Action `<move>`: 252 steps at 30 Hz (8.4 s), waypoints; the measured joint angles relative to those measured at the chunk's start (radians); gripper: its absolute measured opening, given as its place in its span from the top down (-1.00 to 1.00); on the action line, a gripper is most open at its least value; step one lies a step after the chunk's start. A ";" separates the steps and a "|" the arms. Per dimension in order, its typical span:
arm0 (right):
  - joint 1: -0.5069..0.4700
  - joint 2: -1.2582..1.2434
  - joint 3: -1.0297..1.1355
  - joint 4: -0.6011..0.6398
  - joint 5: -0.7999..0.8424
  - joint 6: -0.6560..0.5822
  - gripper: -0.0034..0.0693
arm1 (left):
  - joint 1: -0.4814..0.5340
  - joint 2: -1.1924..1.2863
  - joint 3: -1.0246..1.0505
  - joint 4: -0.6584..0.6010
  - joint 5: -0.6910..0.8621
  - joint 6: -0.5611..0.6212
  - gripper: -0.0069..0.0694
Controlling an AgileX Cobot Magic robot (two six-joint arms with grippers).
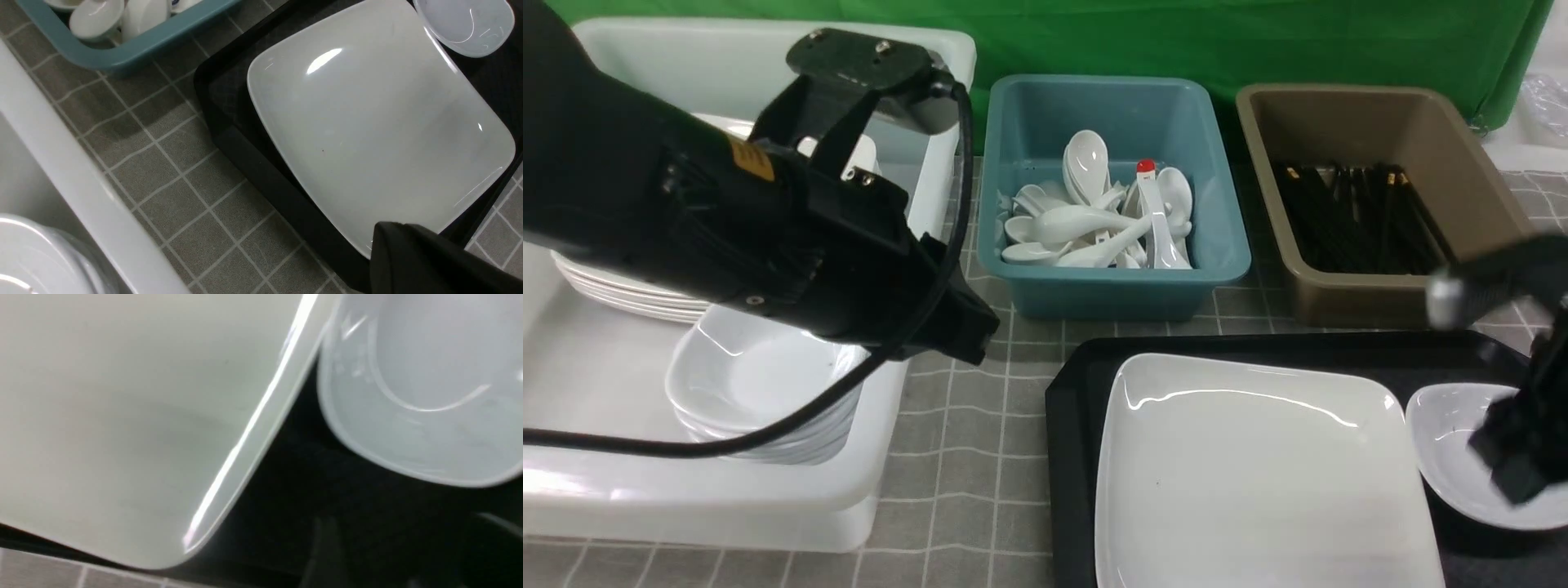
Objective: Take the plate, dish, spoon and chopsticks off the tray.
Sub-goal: Use the right arm to grab a small plate from the dinner plate, then use the right arm to put the small plate into the large storage box on the left, then use the left arm to grab a plate from the dinner plate, then use the left arm to put the plate into the large storage box on the left
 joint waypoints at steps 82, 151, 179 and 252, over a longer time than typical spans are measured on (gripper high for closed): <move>0.803 0.702 -1.132 0.335 -0.226 -0.124 -0.28 | 0.675 -0.270 0.001 0.127 0.080 -0.214 0.81; 0.456 -0.729 0.210 -0.155 -0.033 0.562 0.85 | -0.185 0.982 -0.615 0.204 -0.134 -0.186 -0.38; 0.456 -0.729 0.212 -0.159 -0.058 0.546 0.83 | -0.183 0.856 -0.744 0.088 0.123 -0.196 0.62; 0.456 -0.729 0.212 -0.157 -0.172 0.528 0.76 | -0.184 0.629 -0.741 0.103 0.159 -0.158 0.75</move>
